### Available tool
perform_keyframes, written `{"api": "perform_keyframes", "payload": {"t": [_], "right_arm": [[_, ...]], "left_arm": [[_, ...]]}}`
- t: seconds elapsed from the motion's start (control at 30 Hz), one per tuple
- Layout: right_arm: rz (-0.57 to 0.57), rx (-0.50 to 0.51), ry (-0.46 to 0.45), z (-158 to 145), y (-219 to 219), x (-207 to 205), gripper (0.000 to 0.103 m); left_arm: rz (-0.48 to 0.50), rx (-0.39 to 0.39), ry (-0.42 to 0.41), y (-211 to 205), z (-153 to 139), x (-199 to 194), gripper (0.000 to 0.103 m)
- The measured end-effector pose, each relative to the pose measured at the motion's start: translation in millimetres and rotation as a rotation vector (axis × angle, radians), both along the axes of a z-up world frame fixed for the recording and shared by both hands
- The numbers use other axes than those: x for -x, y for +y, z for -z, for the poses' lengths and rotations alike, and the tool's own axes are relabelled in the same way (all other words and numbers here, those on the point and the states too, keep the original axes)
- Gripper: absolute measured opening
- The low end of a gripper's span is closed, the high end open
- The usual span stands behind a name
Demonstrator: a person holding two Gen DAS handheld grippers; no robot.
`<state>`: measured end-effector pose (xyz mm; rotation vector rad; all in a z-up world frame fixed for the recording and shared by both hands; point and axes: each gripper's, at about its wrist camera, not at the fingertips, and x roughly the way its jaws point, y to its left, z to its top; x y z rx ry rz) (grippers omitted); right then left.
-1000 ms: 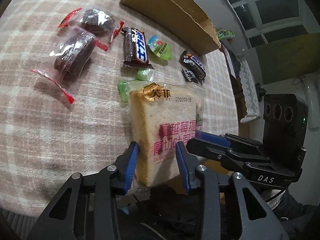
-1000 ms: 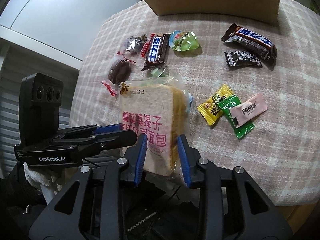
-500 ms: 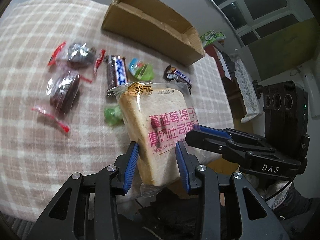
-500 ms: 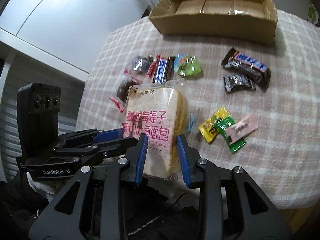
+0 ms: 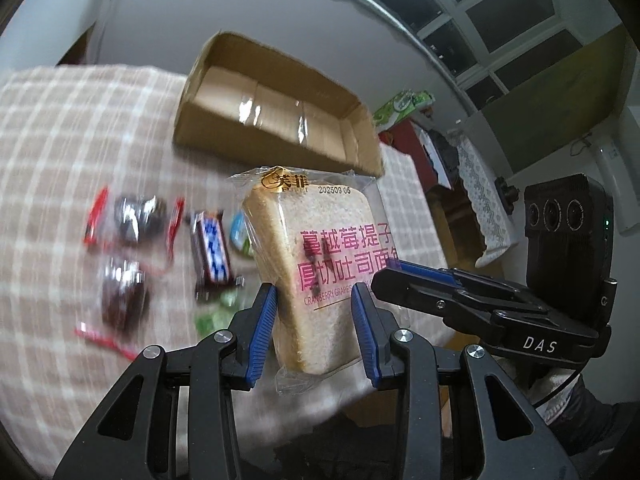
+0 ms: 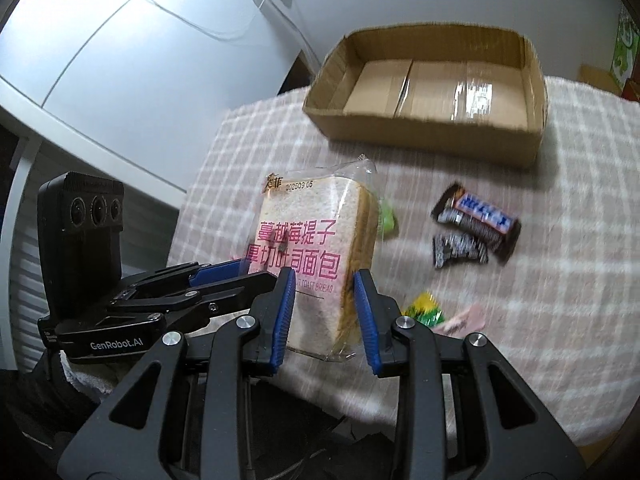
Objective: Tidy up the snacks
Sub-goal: 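Lift the bread loaf with the right gripper and carry it into the box, then open the right gripper to release the bread in the box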
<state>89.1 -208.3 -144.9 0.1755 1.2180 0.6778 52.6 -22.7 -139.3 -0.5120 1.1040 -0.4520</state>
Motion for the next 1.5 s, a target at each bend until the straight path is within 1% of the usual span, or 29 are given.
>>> {"api": "perform_keyframes", "payload": {"t": [0.23, 0.37, 0.53, 0.67, 0.83, 1.0, 1.2, 1.27, 1.3, 1.33, 1.4, 1.5], "right_arm": [[0.023, 0.01, -0.047, -15, -2, -36, 0.032], [0.028, 0.021, -0.071, -18, -2, -54, 0.032], [0.041, 0.033, -0.085, -19, 0, -81, 0.032], [0.043, 0.057, -0.102, -18, 1, -103, 0.032], [0.054, 0.078, -0.118, -18, -2, -121, 0.032], [0.054, 0.117, -0.13, -12, 4, -139, 0.032], [0.06, 0.115, -0.116, 0, 5, -162, 0.032], [0.061, 0.124, -0.106, 8, 5, -168, 0.032], [0.064, 0.144, -0.097, 13, 7, -171, 0.032], [0.067, 0.179, -0.087, 19, 9, -173, 0.032], [0.073, 0.223, -0.088, 26, 10, -173, 0.032], [0.083, 0.223, -0.078, 29, 9, -174, 0.032]], "left_arm": [[0.01, -0.007, -0.061, -6, -15, -37, 0.035], [0.016, -0.029, -0.087, -7, -18, -63, 0.035], [0.015, -0.034, -0.102, -10, -19, -92, 0.035], [0.024, -0.055, -0.111, -15, -17, -113, 0.035], [0.028, -0.065, -0.102, -21, -10, -136, 0.035], [0.025, -0.088, -0.102, -25, -4, -155, 0.035], [0.004, -0.1, -0.087, -23, 7, -171, 0.035], [-0.001, -0.132, -0.079, -25, 13, -176, 0.035], [-0.005, -0.163, -0.069, -27, 16, -179, 0.035], [-0.003, -0.177, -0.055, -29, 20, -180, 0.035], [-0.003, -0.192, -0.051, -30, 22, -181, 0.035], [-0.004, -0.201, -0.058, -28, 19, -177, 0.035]]}}
